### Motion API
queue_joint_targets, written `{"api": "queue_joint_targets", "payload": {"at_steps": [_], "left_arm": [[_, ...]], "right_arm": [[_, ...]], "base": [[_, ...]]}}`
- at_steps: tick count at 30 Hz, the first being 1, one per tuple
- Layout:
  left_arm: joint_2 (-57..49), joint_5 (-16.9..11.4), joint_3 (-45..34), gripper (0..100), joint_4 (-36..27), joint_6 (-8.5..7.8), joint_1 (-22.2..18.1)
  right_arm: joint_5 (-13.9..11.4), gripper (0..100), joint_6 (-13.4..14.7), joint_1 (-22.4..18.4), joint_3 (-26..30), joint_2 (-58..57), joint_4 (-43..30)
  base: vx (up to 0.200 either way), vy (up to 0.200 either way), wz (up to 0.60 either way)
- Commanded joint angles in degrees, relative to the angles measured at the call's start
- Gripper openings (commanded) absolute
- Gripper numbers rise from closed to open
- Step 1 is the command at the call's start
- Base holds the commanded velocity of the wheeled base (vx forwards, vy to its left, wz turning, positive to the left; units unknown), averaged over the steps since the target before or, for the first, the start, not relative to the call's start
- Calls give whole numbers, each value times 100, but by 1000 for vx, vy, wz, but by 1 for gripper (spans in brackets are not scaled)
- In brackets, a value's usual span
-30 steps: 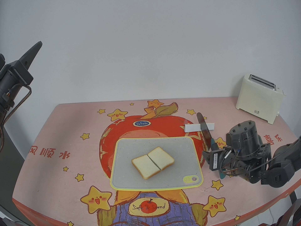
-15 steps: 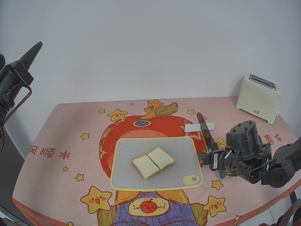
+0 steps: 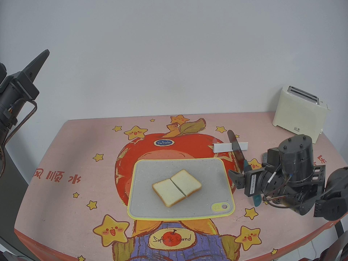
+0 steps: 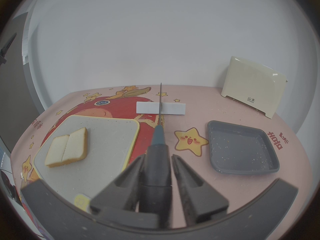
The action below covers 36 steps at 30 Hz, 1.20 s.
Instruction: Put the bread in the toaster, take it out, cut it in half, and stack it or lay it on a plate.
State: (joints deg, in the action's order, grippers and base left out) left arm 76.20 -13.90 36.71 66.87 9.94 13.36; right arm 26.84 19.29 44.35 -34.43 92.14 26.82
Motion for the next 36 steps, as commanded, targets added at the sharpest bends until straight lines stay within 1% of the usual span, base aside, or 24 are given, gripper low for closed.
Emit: {"api": "queue_joint_targets", "payload": {"at_steps": [1,2,3,4,5,6,7,10,11,13,14,17,20,21,22,23,25,27,29,35,36], "left_arm": [[17,1,-23,0,2,0,0],[17,1,-23,0,2,-9,0],[17,1,-32,0,2,-27,9],[17,1,-32,0,2,-44,9],[26,1,-41,0,2,-88,44],[26,1,-41,0,2,-88,53],[26,1,-41,0,2,-97,70],[17,1,-41,0,2,-106,70],[17,1,-41,0,2,-106,70],[17,1,-41,0,2,-106,70],[26,1,-41,0,2,-106,70],[17,1,-67,0,2,-106,70],[17,1,-76,0,2,-106,79],[17,1,-76,0,2,-106,79],[17,1,-76,0,2,-106,79],[17,1,-85,0,2,-106,79],[17,1,-85,0,2,-106,79],[17,1,-85,0,2,-106,79],[17,1,-85,0,2,-106,79],[26,1,-111,0,2,-97,79],[17,1,-111,0,2,-97,79]], "right_arm": [[-276,100,-4,364,24,-662,8],[-338,100,-13,373,32,-697,8],[-487,100,-30,390,59,-767,8],[-549,100,-39,390,76,-794,-1],[-680,100,-56,399,129,-846,-1],[-698,100,-56,399,129,-846,8],[-847,100,-74,469,112,-873,16],[-918,100,14,742,76,-952,122],[-918,100,14,742,76,-952,122],[-1041,100,278,856,-55,-917,465],[-1085,100,339,865,-196,-873,570],[-1111,100,357,926,-539,-636,842],[-1120,100,401,935,-618,-583,1212],[-1146,100,471,935,-653,-556,1396],[-1146,100,471,935,-653,-556,1396],[-1225,100,708,856,-732,-469,1695],[-1384,100,937,733,-662,-451,1827],[-1638,100,919,592,-512,-451,1844],[-1779,100,858,610,-381,-486,1844],[-1832,100,805,645,-337,-697,1695],[-1832,100,647,636,-319,-759,1554]], "base": [[0,0,0],[0,0,0],[0,0,0],[0,0,0],[0,0,0],[0,0,0],[0,0,0],[0,0,0],[0,0,0],[0,0,0],[0,0,0],[0,0,0],[0,0,0],[0,0,0],[0,0,0],[0,0,0],[0,0,0],[0,0,0],[0,0,0],[0,0,0],[0,0,0]]}}
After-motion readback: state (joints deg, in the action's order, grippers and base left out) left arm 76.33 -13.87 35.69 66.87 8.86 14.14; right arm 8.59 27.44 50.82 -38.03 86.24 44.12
